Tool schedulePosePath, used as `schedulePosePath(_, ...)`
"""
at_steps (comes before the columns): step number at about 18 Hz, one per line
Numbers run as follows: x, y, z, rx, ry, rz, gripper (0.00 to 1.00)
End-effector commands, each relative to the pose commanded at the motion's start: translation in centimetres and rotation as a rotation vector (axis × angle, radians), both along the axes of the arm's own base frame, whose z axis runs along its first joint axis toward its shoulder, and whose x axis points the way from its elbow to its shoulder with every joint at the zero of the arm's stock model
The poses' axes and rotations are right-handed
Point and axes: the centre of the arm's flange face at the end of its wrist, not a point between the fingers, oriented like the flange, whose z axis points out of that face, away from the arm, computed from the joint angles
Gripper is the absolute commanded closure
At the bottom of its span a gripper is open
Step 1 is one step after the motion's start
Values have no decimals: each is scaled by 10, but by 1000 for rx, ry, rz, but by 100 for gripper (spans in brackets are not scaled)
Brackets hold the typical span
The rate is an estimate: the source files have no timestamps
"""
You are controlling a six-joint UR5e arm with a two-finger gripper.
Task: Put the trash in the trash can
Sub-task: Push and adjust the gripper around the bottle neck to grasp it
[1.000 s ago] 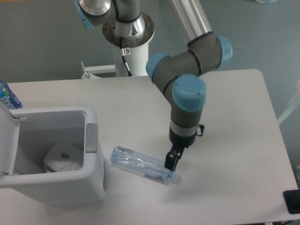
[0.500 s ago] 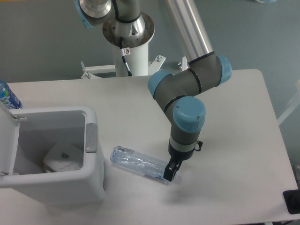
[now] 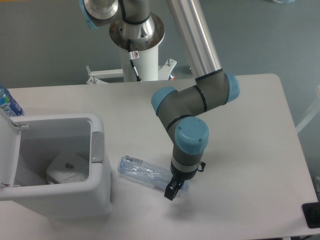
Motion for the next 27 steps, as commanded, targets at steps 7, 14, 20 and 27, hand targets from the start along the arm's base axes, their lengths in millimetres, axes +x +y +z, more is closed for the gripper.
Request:
schedulePosePath(7, -3, 0, -11, -28, 5, 0, 0)
schedulePosePath(14, -4, 1, -20, -48, 11, -3, 7)
schedulePosePath(20, -1, 2, -18, -48, 11, -9, 17)
schedulePosePath(27, 0, 3, -17, -46, 11, -9, 22)
